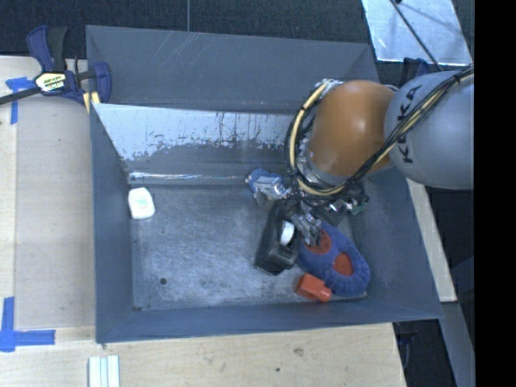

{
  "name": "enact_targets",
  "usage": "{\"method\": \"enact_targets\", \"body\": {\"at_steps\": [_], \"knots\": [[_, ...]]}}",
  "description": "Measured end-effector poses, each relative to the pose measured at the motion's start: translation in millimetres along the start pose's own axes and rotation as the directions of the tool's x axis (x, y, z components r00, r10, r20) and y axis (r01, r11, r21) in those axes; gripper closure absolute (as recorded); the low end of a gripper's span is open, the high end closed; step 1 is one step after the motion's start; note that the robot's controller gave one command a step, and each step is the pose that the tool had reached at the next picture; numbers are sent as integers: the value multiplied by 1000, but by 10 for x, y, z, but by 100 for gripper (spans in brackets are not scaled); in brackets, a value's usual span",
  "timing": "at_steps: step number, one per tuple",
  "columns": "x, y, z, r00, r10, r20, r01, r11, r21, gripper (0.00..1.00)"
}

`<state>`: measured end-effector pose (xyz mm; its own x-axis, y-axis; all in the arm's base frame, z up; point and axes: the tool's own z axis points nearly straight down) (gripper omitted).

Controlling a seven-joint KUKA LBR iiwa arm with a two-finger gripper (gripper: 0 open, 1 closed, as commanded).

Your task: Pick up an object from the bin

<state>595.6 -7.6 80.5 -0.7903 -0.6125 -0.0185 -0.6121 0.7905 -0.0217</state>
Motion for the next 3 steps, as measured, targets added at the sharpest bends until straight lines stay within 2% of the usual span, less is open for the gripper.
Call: {"method": "enact_targets", "body": {"at_steps": [1, 2, 3], "knots": [[-35, -22, -25, 1000, 4, 15, -4, 1000, 8, 100], [0, 34, 39, 1000, 5, 2, -5, 1000, -6, 0], [664, 490, -1563, 978, -207, -8, 207, 978, -18, 0]]}}
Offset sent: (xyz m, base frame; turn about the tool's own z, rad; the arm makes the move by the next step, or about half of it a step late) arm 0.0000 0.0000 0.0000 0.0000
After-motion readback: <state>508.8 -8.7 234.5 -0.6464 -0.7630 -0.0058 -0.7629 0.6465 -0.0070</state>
